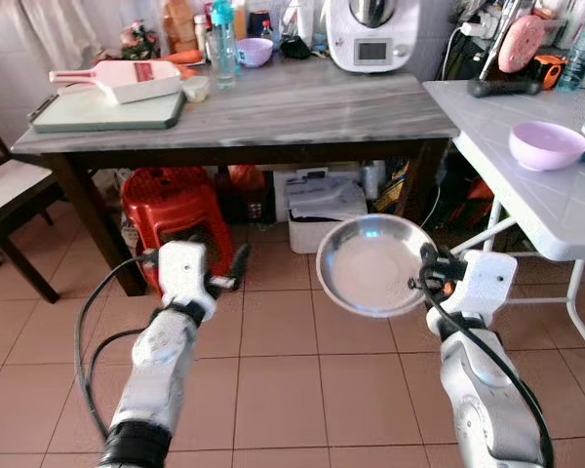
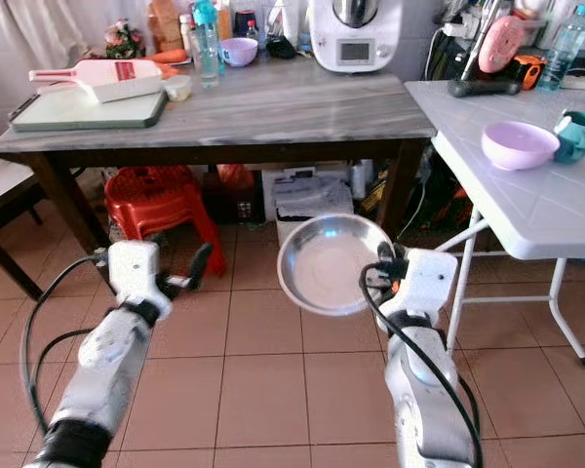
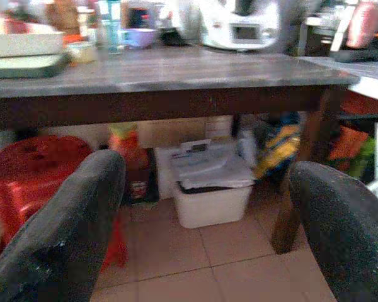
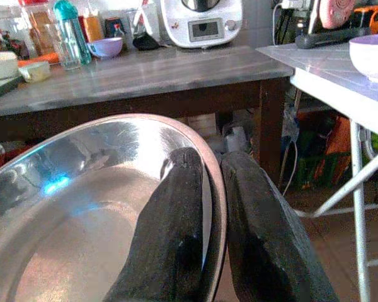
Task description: Setting the table
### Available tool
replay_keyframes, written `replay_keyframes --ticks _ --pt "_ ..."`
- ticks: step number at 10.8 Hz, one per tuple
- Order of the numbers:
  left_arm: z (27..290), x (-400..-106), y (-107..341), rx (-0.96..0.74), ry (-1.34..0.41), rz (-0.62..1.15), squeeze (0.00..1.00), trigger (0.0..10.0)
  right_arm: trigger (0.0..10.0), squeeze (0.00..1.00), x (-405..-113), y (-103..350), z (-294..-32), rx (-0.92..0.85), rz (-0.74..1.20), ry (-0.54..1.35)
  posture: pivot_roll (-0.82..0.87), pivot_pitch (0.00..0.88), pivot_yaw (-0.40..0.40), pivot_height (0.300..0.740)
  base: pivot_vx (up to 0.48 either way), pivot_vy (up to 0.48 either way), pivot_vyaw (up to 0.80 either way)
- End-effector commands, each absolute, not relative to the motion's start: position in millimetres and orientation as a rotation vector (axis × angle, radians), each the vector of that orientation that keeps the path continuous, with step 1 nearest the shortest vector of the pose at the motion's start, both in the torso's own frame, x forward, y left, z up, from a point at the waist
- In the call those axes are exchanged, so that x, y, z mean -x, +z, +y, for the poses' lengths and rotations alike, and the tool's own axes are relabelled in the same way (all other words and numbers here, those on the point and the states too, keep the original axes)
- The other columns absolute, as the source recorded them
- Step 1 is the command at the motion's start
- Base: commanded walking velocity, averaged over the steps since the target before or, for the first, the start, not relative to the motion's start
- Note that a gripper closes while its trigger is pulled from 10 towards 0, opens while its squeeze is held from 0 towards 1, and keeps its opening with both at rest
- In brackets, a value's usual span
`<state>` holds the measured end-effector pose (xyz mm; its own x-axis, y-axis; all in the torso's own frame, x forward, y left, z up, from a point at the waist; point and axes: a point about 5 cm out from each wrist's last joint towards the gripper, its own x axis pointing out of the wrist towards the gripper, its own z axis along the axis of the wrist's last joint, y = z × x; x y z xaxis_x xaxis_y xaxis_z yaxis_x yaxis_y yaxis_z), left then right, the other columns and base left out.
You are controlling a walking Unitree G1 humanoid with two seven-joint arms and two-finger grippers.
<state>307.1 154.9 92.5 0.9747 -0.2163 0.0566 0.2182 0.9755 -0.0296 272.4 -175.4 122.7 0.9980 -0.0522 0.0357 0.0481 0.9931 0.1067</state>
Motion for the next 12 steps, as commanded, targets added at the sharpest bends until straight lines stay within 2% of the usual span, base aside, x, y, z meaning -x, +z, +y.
replay_keyframes --ticks 1,4,12 --pt "164.3 -306.2 94.0 0.020 -0.200 -0.054 0.00 10.0 10.0 0.00 -273.8 134.1 -172.1 -0.102 -0.082 -0.033 -0.07 0.017 0.010 0.740 0.304 0.000 0.60" --pt "152.5 -303.9 95.5 0.046 -0.259 -0.057 0.00 10.0 10.0 0.00 -276.1 135.3 -168.2 -0.111 -0.084 -0.032 -0.06 0.019 0.012 0.740 0.361 0.000 0.55" --pt "146.3 -302.3 95.4 0.055 -0.294 -0.049 0.00 10.0 10.0 0.00 -276.8 137.5 -174.8 -0.095 -0.100 -0.071 -0.05 0.007 0.017 0.740 0.382 0.000 0.00"
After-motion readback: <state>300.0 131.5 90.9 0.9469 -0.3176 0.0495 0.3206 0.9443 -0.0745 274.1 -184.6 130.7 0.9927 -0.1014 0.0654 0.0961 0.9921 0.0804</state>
